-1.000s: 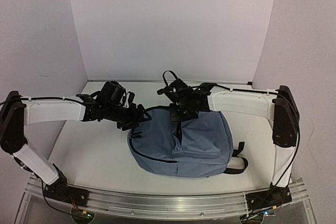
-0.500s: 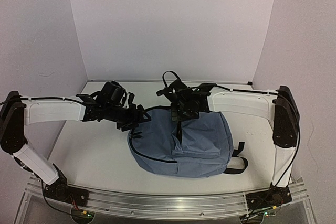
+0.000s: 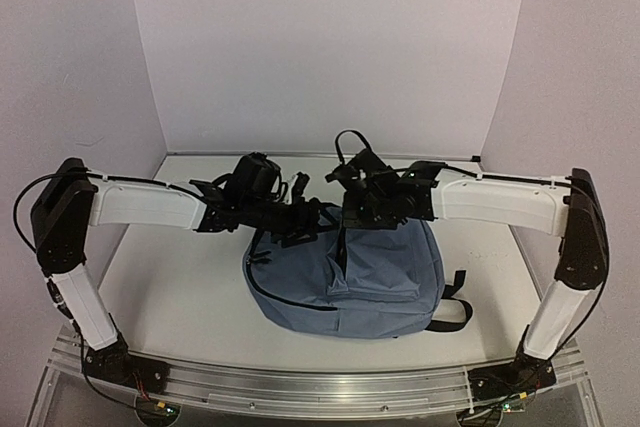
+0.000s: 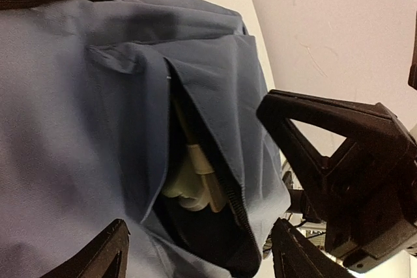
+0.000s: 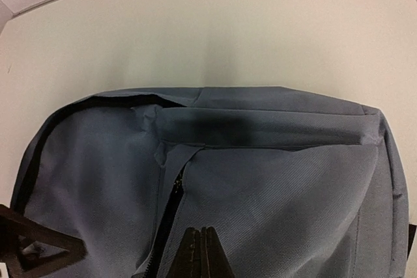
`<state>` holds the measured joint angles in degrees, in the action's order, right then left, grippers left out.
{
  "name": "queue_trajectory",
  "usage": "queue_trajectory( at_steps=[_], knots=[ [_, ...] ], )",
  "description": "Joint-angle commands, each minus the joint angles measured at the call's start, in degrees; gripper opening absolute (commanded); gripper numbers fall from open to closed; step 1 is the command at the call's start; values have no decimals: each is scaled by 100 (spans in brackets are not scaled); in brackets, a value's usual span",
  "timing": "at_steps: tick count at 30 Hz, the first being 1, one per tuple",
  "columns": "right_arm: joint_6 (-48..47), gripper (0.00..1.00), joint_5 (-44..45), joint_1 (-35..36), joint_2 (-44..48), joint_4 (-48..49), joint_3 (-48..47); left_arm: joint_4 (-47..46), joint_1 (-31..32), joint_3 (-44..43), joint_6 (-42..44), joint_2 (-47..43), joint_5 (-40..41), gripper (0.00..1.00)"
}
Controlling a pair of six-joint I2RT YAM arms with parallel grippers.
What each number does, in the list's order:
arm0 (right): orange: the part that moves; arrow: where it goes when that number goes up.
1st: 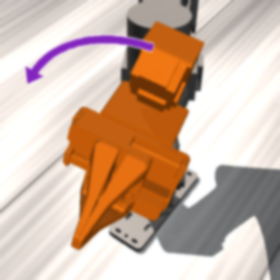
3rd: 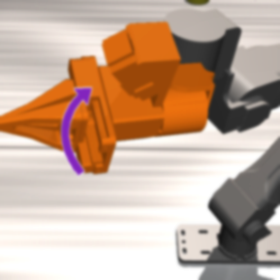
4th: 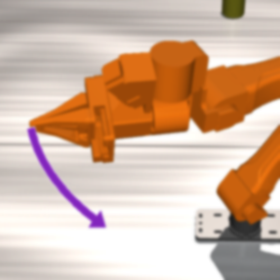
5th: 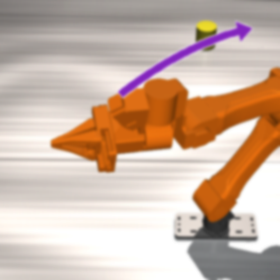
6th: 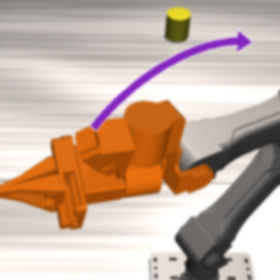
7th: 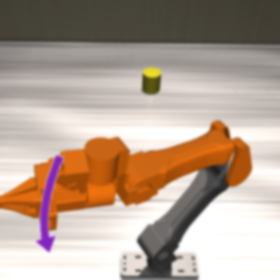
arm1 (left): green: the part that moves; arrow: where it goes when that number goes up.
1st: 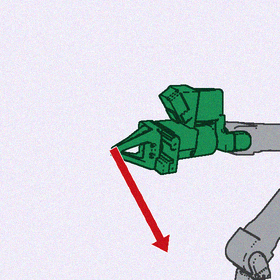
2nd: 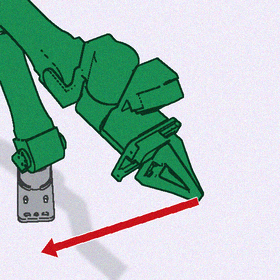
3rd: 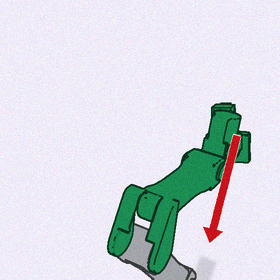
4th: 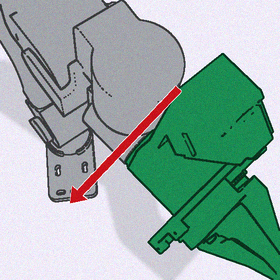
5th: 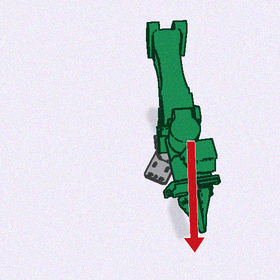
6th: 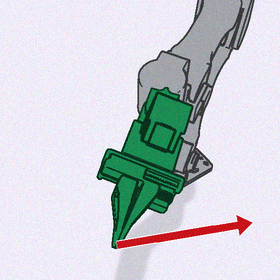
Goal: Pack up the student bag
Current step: Zip the student bag at the center of the board.
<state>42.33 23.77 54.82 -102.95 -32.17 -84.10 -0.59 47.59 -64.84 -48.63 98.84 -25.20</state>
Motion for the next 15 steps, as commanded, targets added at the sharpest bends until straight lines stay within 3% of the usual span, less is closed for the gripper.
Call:
queue_trajectory(
  at_steps=[1, 6, 15],
  knots=[
    [139, 7, -770, -16, 630, 773, 562, -645, 163, -400, -183, 316, -316, 72],
    [325, 10, -1703, -23, 833, 1534, 1397, -109, 146, -438, -120, 257, 301, 72],
    [712, 9, -1543, -43, 763, 1583, 2101, 501, 136, -914, 123, 594, 303, 70]
  ],
)
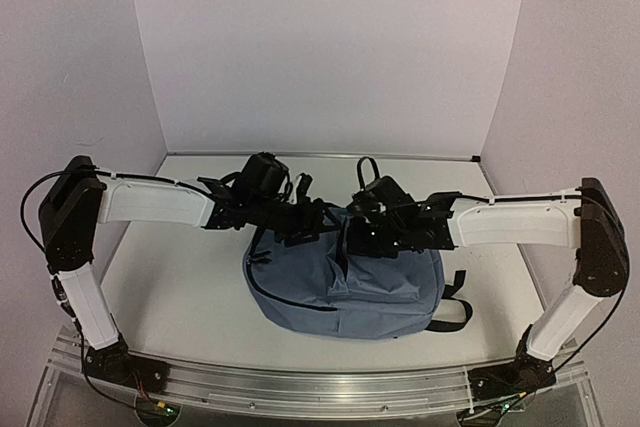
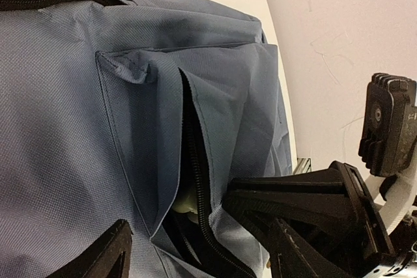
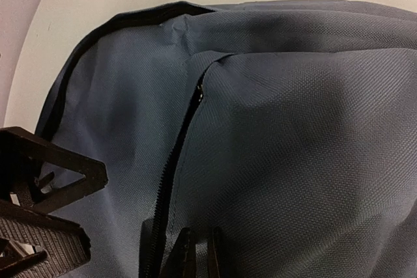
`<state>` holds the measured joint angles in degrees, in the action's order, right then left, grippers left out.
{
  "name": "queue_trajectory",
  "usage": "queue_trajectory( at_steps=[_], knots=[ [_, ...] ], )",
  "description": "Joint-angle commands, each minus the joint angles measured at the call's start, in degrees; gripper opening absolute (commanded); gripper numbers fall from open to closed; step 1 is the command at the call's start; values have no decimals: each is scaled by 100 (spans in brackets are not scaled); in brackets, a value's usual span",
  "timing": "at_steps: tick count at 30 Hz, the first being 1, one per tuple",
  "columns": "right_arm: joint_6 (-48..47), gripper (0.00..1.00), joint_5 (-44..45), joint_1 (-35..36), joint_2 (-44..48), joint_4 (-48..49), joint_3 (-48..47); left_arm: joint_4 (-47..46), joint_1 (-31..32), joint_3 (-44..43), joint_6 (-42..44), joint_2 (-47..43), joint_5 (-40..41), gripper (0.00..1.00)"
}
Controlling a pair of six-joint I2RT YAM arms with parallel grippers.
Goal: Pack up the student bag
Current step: Zip the student bag at the center of the board.
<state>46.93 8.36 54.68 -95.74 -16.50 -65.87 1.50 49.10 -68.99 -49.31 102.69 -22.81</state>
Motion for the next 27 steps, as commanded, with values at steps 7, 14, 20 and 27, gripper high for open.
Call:
queue_trajectory(
  at_steps=[7, 14, 20, 27],
  knots=[
    [337, 9, 141, -220, 62, 11, 495, 510, -15, -727, 239, 640, 99, 51],
    [412, 10, 246, -439, 656, -19, 944, 595, 20, -787, 274, 866, 114, 47],
    [428, 10, 162, -453, 631, -19, 925, 489, 135, -948, 346, 1130, -88, 50],
    [379, 11, 318, -493, 999, -250, 805, 407, 259, -945, 539, 1043, 252, 9]
  ],
)
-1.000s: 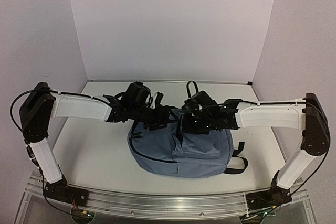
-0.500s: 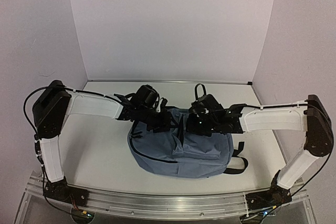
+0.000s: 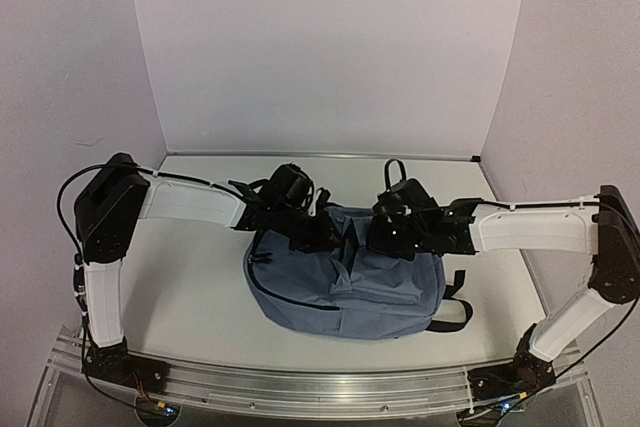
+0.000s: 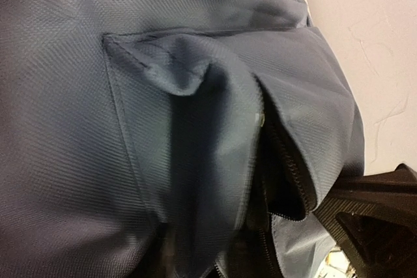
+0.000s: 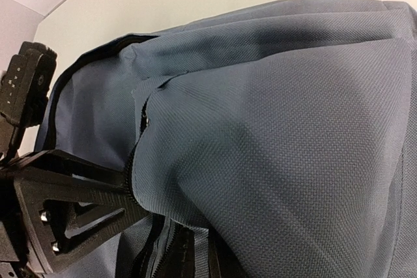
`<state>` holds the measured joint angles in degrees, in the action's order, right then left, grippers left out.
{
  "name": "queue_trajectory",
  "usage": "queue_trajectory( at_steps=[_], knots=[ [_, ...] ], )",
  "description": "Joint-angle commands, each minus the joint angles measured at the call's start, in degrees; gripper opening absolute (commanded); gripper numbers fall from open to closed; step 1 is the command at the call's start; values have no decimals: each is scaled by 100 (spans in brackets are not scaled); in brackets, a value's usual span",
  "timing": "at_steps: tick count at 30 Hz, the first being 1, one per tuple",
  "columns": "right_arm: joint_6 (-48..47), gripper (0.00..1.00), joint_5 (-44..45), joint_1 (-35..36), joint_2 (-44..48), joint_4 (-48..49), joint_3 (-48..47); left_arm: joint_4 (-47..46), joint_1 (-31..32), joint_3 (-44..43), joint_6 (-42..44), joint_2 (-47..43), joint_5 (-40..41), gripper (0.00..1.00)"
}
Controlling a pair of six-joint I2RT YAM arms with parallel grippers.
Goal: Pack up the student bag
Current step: Zip the student bag at the center of the board.
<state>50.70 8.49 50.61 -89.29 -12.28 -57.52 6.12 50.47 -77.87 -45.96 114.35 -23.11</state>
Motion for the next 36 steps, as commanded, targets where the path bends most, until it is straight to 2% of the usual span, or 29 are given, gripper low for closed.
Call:
queue_trajectory(
  at_steps=[1, 4, 7, 13, 17, 21, 24, 29, 33, 36],
  knots=[
    [2, 11, 341, -111, 476, -719, -20, -108, 121, 75, 229, -292, 463, 3],
    [2, 14, 444, -192, 778, -876, 11, -66, 121, 269, 435, -802, 1186, 0],
    [-59, 15, 478, -267, 961, -980, -32, 83, 113, 296, 549, -1141, 1457, 0],
    [-524, 20, 131, -275, 1264, -1028, -407, -566, 110, 620, 417, -1537, 816, 0],
    [-479, 29, -359, -271, 1633, -883, -666, -747, 103, 754, 311, -1674, 767, 0],
    [-53, 36, -1208, -263, 1740, -199, -537, -711, 95, 782, 277, -1688, 709, 0],
    [215, 39, -1527, -184, 1490, 283, -445, -779, 96, 794, 229, -1674, 615, 0],
    [979, 39, -2025, 9, 984, 1474, -223, -876, 95, 839, 143, -1645, 529, 0],
    [1712, 39, -2023, 62, 706, 2314, 52, -1045, 95, 907, 51, -1635, 447, 0],
    [1973, 38, -1717, 63, 553, 2361, 115, -1094, 95, 905, 20, -1606, 383, 0]
  ],
)
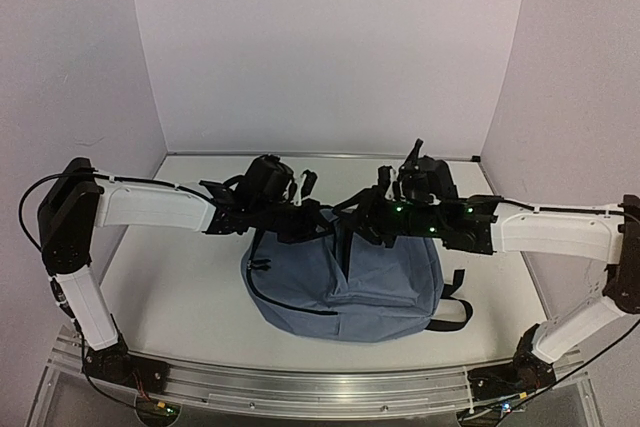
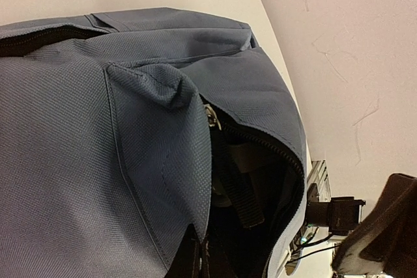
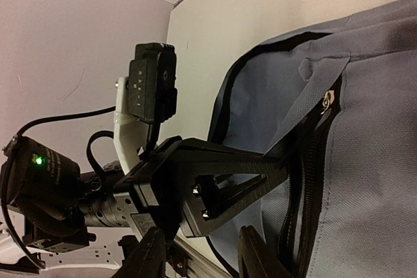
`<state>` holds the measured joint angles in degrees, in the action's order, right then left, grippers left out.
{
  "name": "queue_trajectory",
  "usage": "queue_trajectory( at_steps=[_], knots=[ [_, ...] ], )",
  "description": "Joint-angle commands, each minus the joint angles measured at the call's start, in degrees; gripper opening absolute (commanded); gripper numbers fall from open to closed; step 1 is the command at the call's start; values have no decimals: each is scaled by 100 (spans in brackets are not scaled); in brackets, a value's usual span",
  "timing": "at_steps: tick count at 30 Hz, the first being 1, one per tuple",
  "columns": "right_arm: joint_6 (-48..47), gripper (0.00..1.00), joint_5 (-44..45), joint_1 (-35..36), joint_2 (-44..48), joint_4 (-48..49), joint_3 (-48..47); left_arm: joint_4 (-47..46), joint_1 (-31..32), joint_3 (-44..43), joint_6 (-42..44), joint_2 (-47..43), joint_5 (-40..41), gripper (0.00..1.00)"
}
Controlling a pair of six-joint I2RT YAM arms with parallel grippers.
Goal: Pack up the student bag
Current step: Zip the student bag at the center of the board.
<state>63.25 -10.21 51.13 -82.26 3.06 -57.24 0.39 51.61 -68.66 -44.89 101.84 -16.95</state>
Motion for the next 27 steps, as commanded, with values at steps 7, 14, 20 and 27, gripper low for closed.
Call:
queue_trajectory(
  at_steps=[7, 14, 20, 27],
  knots=[
    [1119, 36, 656, 11, -426, 811, 166, -532, -19, -9, -85, -355, -291, 0],
    [1328, 36, 871, 11, -637, 758, 189, -517, -17, 18, -91, -384, -282, 0],
    [1425, 36, 1014, 10, -782, 732, 259, -501, -17, -12, -67, -370, -289, 0],
    [1326, 33, 1203, 10, -982, 732, 50, -456, -19, -16, -55, -356, -319, 0]
  ],
)
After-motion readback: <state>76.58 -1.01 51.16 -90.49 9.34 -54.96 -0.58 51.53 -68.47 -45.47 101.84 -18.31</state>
